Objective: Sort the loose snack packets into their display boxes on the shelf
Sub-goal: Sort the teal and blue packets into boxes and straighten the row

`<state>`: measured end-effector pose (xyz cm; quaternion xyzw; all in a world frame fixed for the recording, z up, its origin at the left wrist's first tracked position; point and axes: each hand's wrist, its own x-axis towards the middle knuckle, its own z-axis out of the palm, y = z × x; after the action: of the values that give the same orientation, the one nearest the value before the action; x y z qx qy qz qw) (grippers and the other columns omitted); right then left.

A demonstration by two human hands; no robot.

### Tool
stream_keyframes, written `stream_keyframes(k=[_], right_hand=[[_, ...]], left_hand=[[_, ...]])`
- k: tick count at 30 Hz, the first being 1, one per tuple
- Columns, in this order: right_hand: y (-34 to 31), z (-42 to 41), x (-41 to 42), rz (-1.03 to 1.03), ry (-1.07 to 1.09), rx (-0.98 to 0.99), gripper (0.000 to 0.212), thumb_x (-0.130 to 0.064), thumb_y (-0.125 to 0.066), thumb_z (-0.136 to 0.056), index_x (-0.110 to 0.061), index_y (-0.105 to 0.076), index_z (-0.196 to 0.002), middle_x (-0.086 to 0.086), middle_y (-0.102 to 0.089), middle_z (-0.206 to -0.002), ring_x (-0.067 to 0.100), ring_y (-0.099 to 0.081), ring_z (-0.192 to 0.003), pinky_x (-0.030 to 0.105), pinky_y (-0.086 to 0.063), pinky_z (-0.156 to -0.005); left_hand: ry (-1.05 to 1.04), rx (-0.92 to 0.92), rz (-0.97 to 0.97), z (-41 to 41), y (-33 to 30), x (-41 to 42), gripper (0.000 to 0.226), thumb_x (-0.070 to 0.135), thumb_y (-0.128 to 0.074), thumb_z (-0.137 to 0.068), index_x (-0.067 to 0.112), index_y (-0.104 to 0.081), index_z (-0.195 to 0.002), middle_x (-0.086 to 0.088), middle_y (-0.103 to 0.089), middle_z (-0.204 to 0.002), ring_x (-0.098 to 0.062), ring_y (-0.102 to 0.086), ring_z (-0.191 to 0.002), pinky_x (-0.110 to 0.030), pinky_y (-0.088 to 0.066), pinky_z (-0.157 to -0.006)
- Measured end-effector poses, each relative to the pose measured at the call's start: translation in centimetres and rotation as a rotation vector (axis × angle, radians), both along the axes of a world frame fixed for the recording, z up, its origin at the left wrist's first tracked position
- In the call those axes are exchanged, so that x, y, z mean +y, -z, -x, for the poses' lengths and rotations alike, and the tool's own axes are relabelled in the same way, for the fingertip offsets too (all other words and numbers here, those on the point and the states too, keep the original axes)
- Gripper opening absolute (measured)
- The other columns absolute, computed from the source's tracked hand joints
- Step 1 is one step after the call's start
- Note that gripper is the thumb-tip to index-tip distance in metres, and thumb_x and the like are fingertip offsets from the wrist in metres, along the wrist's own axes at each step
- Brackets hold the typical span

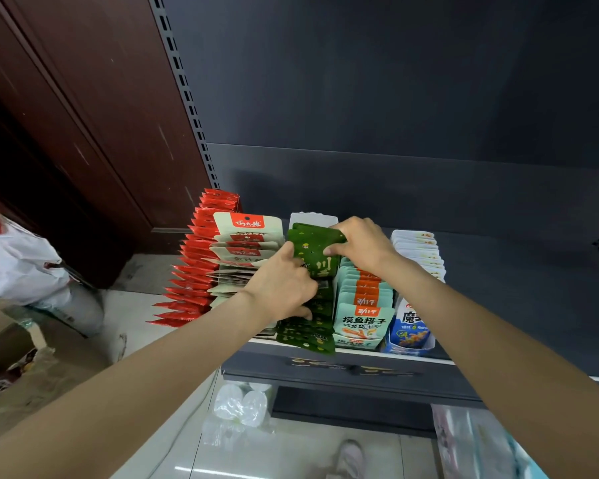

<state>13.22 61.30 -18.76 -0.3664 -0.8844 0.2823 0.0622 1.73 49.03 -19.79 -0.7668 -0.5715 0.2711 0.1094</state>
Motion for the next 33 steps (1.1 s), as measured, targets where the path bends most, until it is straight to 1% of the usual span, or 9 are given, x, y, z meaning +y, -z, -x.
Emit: stream_keyframes(k=[5,8,11,17,22,24,26,28,33], right_hand=[[0.0,0.0,0.0,0.022,-0.006,-0.002,0.011,-0.023,-0.07,-0.083,-0.015,-0.071,-0.091,0.005,-0.069,-0.092,0.023,-0.062,-0.089,0.027,-0.042,-0.072],[-0.1,-0.1,0.1,0.031,-0.004,-0.01,0.01,-0.023,-0.069,-0.084,-0.014,-0.07,-0.088,0.006,-0.068,-0.09,0.021,-0.06,-0.086,0.027,-0.04,-0.071],[-0.1,-0.1,-0.1,0.034,-0.006,-0.021,0.013,-0.023,-0.068,-0.085,-0.011,-0.07,-0.088,0.006,-0.067,-0.09,0.019,-0.058,-0.084,0.026,-0.039,-0.071],[-0.9,0.1,0.2,0.05,0.014,0.026,0.016,-0.022,-0.066,-0.087,-0.009,-0.068,-0.077,0.006,-0.062,-0.076,0.019,-0.056,-0.075,0.028,-0.037,-0.068],[-1.7,0.4,0.3,0.146,-0.126,-0.101,0.013,-0.013,-0.054,-0.09,-0.013,-0.061,-0.079,-0.001,-0.053,-0.067,0.013,-0.049,-0.062,0.028,-0.034,-0.057],[-1.6,0.0,0.2,0.264,-0.167,-0.157,0.015,-0.017,-0.061,-0.084,-0.019,-0.06,-0.099,-0.005,-0.057,-0.077,0.01,-0.053,-0.069,0.027,-0.04,-0.06],[-0.9,-0.3,0.0,0.242,-0.218,-0.195,0.056,-0.033,-0.075,-0.073,-0.028,-0.05,-0.123,-0.007,-0.062,-0.1,0.01,-0.057,-0.089,0.029,-0.048,-0.075],[0.3,-0.2,-0.4,0.101,-0.187,-0.165,0.075,-0.043,-0.079,-0.067,-0.029,-0.046,-0.132,-0.005,-0.062,-0.116,0.015,-0.055,-0.105,0.037,-0.049,-0.087],[1.8,0.4,-0.3,-0.078,-0.096,-0.054,0.04,-0.022,-0.07,-0.082,-0.021,-0.061,-0.121,0.006,-0.067,-0.109,0.026,-0.059,-0.103,0.039,-0.05,-0.084]], left_hand=[[0.02,0.017,0.01,-0.7,-0.1,0.0,0.034,0.047,-0.049,-0.091,0.018,-0.064,-0.102,-0.003,-0.069,-0.101,-0.026,-0.056,-0.106,-0.046,-0.022,-0.104],[0.022,0.008,-0.021,-1.0,0.3,-0.4,0.017,0.024,-0.051,-0.092,0.018,-0.065,-0.101,-0.004,-0.07,-0.097,-0.026,-0.058,-0.102,-0.045,-0.024,-0.103],[0.013,0.031,-0.031,-1.1,0.1,-0.1,0.019,0.009,-0.055,-0.087,0.017,-0.063,-0.103,-0.003,-0.07,-0.099,-0.027,-0.057,-0.105,-0.045,-0.025,-0.104],[-0.09,-0.001,-0.199,0.1,-1.4,0.3,0.02,0.009,-0.055,-0.088,0.011,-0.059,-0.107,-0.004,-0.065,-0.106,-0.026,-0.045,-0.111,-0.039,-0.032,-0.088],[-0.152,-0.03,-0.237,0.2,-2.0,0.2,0.021,0.009,-0.054,-0.089,0.012,-0.055,-0.109,-0.003,-0.063,-0.105,-0.026,-0.043,-0.11,-0.038,-0.031,-0.089],[-0.189,-0.08,-0.272,0.1,-1.9,0.2,0.025,0.009,-0.053,-0.088,0.011,-0.05,-0.113,-0.003,-0.064,-0.103,-0.026,-0.045,-0.109,-0.037,-0.031,-0.088],[-0.225,-0.149,-0.321,0.0,-1.7,0.2,0.037,0.007,-0.053,-0.087,0.008,-0.04,-0.121,-0.005,-0.065,-0.101,-0.027,-0.048,-0.106,-0.036,-0.031,-0.084],[-0.245,-0.211,-0.358,0.0,-1.5,0.0,0.041,0.006,-0.058,-0.083,0.008,-0.04,-0.12,-0.004,-0.066,-0.097,-0.026,-0.052,-0.101,-0.034,-0.033,-0.08],[0.097,-0.383,-0.396,0.3,-0.9,-0.6,0.032,0.017,-0.083,-0.065,0.015,-0.06,-0.086,0.0,-0.063,-0.079,-0.018,-0.056,-0.074,-0.03,-0.042,-0.064]])
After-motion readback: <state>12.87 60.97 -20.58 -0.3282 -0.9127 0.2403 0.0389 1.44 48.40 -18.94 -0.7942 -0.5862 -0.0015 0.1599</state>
